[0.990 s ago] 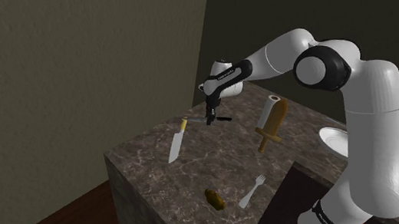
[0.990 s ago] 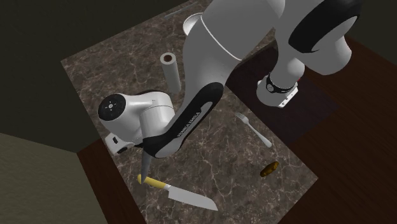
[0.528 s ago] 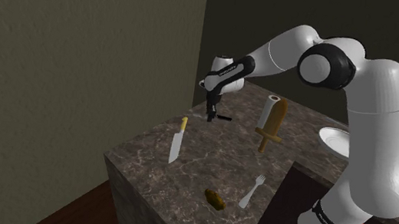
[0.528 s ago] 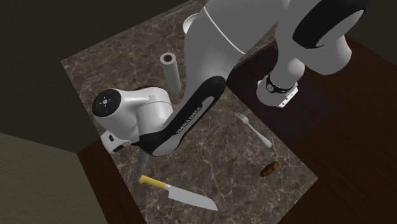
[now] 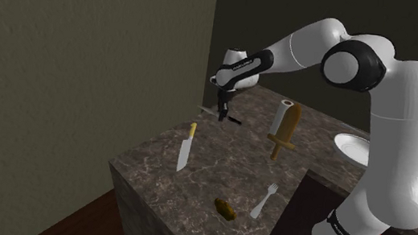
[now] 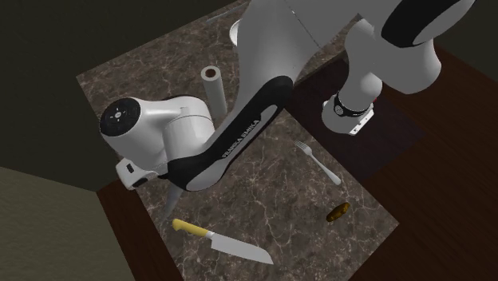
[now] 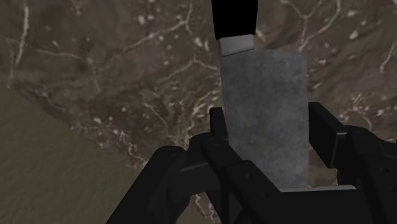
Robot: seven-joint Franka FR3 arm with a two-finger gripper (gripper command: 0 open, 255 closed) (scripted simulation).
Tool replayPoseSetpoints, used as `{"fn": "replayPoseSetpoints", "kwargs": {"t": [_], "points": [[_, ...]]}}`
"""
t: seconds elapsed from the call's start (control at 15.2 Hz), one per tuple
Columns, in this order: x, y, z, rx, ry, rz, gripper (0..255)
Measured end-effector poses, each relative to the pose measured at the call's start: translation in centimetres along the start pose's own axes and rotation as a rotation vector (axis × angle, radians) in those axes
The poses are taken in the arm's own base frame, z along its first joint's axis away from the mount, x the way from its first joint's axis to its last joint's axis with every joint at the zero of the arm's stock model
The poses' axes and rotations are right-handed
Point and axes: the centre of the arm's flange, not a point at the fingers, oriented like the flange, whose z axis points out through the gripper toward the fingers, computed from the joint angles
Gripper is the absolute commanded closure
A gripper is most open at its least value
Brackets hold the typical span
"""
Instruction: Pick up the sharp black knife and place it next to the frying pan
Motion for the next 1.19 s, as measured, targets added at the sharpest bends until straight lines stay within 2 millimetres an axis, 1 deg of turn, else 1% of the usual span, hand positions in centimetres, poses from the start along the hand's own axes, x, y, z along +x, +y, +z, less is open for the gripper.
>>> {"fn": "replayPoseSetpoints", "kwargs": {"t": [0.59,0.66,0.79,0.92,0.99,1.19], "points": [[0.1,0.1,-4.5,0.0,0.0,0.0,255],[-0.5,0.0,-4.9,0.0,0.0,0.0,255],[-2.8,-0.3,-4.9,0.0,0.0,0.0,255],[-4.7,-0.9,-5.3,0.0,-0.001,0.0,255],[-6.4,-1.4,-5.3,0.0,0.0,0.001,255],[-10.1,-2.3,-5.3,0.0,0.0,0.001,255]]}}
